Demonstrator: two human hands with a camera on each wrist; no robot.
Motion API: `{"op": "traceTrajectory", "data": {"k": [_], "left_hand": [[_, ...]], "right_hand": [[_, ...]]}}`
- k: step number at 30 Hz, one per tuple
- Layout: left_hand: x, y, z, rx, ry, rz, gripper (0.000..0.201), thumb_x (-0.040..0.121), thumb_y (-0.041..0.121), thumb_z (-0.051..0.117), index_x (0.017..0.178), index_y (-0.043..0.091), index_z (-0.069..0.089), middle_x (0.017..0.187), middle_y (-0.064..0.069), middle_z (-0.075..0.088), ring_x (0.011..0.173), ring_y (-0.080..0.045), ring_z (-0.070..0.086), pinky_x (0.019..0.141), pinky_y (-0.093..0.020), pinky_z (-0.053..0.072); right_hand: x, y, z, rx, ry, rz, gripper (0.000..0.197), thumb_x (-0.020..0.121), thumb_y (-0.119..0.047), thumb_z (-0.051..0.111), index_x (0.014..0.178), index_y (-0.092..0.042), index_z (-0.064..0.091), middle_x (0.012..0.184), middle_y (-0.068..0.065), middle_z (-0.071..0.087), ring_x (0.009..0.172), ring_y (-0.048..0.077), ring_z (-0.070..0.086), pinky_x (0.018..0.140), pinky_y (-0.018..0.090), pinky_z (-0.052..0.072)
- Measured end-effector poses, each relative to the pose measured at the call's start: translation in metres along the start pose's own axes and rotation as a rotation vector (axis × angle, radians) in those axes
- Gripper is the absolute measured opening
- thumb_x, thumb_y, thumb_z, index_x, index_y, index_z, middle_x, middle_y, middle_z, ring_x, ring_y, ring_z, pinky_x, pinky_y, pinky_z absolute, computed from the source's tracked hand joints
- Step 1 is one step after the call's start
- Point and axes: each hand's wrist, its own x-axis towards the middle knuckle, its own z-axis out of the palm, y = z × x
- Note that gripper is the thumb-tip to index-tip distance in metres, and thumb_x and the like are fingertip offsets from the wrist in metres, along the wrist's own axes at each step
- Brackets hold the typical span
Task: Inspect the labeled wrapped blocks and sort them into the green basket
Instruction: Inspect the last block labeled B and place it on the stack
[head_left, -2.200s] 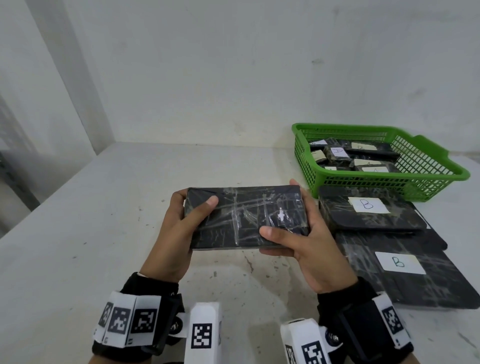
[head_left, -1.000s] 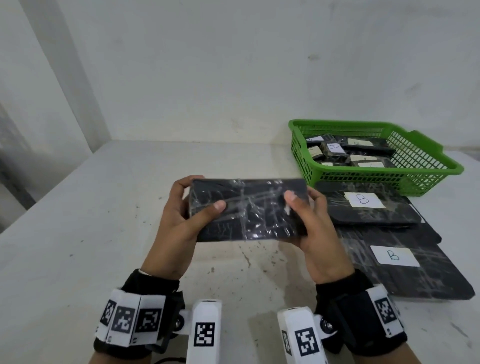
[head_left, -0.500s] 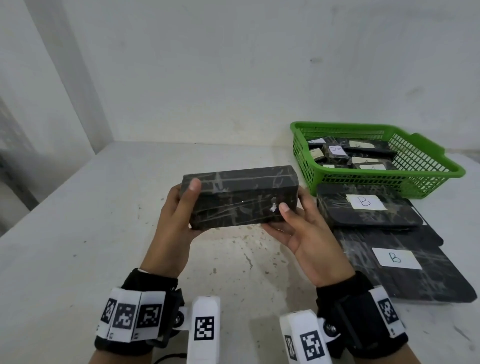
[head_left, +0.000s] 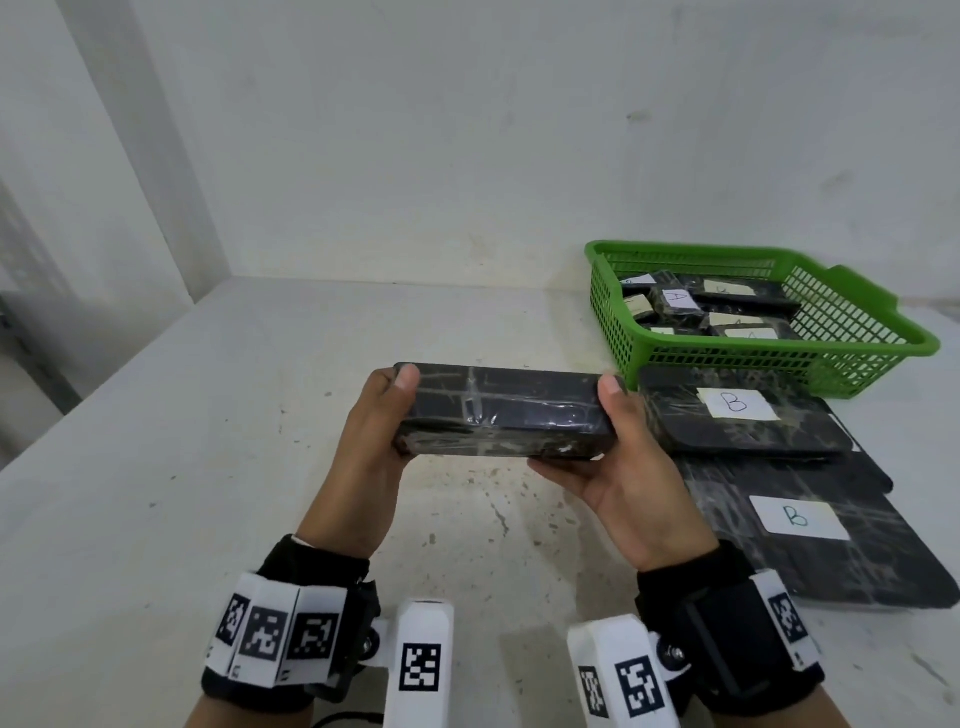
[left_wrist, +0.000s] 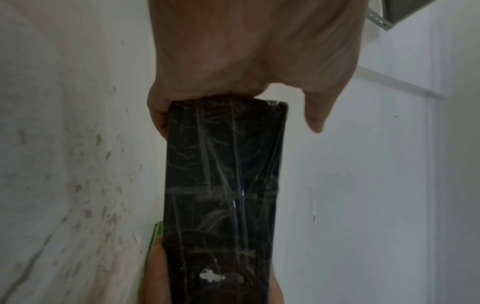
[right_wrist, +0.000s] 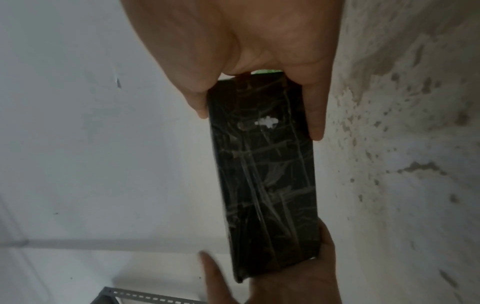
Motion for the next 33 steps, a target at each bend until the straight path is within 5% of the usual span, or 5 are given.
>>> {"op": "traceTrajectory", "data": {"k": [5, 11, 19, 24, 33], "left_hand": [[0.002, -0.001, -0.001, 0.002, 0.038, -0.023, 0.022, 0.083, 0.031, 0.056, 0.092, 0.011, 0.052, 0.086, 0.001, 0.063, 0.085, -0.015, 0.061, 0.080, -0.032, 0.046], [0.001, 0.000, -0.001, -0.058, -0.021, -0.057, 0.052, 0.071, 0.048, 0.063, 0.102, 0.007, 0.054, 0.091, -0.005, 0.064, 0.087, -0.017, 0.062, 0.078, -0.029, 0.047], [0.003, -0.002, 0.000, 0.015, 0.040, -0.066, 0.021, 0.082, 0.024, 0.069, 0.091, 0.011, 0.055, 0.082, 0.003, 0.069, 0.080, -0.010, 0.066, 0.070, -0.022, 0.050], [-0.001, -0.002, 0.005, 0.049, 0.021, -0.110, 0.061, 0.074, 0.044, 0.072, 0.114, 0.000, 0.055, 0.108, -0.011, 0.072, 0.102, -0.023, 0.068, 0.089, -0.035, 0.051], [-0.004, -0.003, 0.007, 0.054, 0.107, -0.060, 0.051, 0.067, 0.034, 0.082, 0.106, 0.009, 0.061, 0.109, -0.010, 0.071, 0.104, -0.023, 0.069, 0.088, -0.033, 0.049]], "right_hand": [[0.000, 0.002, -0.001, -0.010, -0.007, 0.040, 0.070, 0.077, -0.057, 0.058, 0.129, -0.011, 0.047, 0.132, 0.019, 0.060, 0.111, 0.034, 0.066, 0.092, 0.047, 0.056], [0.001, 0.001, -0.002, -0.017, 0.075, -0.017, 0.057, 0.077, -0.054, 0.060, 0.116, -0.013, 0.050, 0.123, 0.020, 0.065, 0.104, 0.033, 0.068, 0.086, 0.050, 0.058], [-0.004, 0.000, 0.002, -0.091, 0.049, -0.006, 0.071, 0.071, -0.063, 0.063, 0.119, -0.014, 0.047, 0.125, 0.016, 0.064, 0.111, 0.031, 0.066, 0.089, 0.052, 0.057], [-0.004, 0.001, 0.002, -0.110, 0.099, -0.078, 0.067, 0.064, -0.048, 0.074, 0.121, -0.020, 0.051, 0.121, 0.006, 0.069, 0.111, 0.028, 0.067, 0.083, 0.047, 0.059], [-0.004, 0.003, 0.000, -0.197, 0.068, -0.047, 0.070, 0.060, -0.057, 0.083, 0.116, -0.028, 0.052, 0.116, -0.003, 0.071, 0.108, 0.023, 0.068, 0.093, 0.049, 0.055]]}}
